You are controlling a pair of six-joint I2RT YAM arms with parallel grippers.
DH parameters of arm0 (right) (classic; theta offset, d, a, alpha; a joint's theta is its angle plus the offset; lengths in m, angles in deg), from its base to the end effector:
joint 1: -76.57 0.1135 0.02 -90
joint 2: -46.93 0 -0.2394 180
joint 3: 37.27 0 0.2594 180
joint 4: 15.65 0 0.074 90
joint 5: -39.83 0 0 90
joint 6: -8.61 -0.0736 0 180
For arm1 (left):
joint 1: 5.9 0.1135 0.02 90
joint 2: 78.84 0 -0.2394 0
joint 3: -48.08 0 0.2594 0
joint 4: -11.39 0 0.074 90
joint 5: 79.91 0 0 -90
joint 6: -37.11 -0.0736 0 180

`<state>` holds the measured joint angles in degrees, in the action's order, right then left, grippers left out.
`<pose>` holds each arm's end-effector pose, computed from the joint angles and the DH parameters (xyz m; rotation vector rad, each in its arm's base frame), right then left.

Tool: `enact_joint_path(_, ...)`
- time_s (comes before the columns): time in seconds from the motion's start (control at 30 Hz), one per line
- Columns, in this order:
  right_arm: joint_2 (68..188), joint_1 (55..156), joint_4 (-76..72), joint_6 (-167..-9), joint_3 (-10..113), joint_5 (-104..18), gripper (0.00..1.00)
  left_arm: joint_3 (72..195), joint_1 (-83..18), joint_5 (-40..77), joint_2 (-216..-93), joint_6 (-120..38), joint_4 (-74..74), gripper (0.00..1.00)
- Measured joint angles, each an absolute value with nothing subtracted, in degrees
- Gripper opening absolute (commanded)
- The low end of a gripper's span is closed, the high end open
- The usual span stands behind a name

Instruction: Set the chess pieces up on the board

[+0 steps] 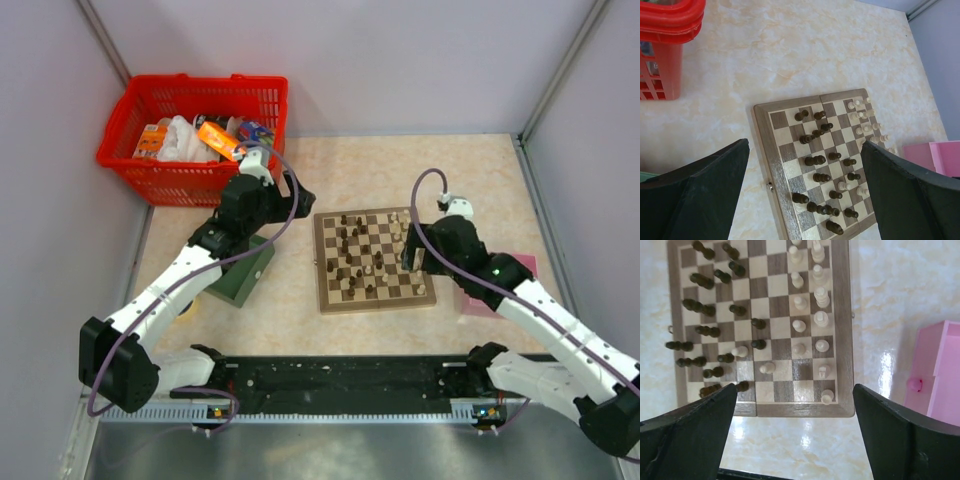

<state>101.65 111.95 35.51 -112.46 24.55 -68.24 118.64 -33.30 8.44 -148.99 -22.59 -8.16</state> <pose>0.2110 0.1219 0.2409 0.0684 2.3027 0.2281 0.3006 -0.1534 0.2921 -0.0696 1.9578 -0.6478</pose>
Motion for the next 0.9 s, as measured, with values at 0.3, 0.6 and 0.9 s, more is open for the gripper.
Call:
enact_joint_path(0.3, 97.3, 111.8, 28.9, -112.5, 25.3, -67.9, 0.99, 119.1, -33.1, 9.2, -149.2, -22.7, -8.2, 0.99)
enact_joint_path(0.6, 104.8, 111.6, 24.6, -111.0, 29.7, -59.4, 0.99, 135.6, -33.0, 9.8, -156.1, -23.7, -12.3, 0.99)
enact_joint_path(0.9, 110.0, 111.6, 23.2, -109.7, 31.8, -56.0, 0.83, 126.5, -32.6, 8.6, -150.9, -23.0, -9.4, 0.99)
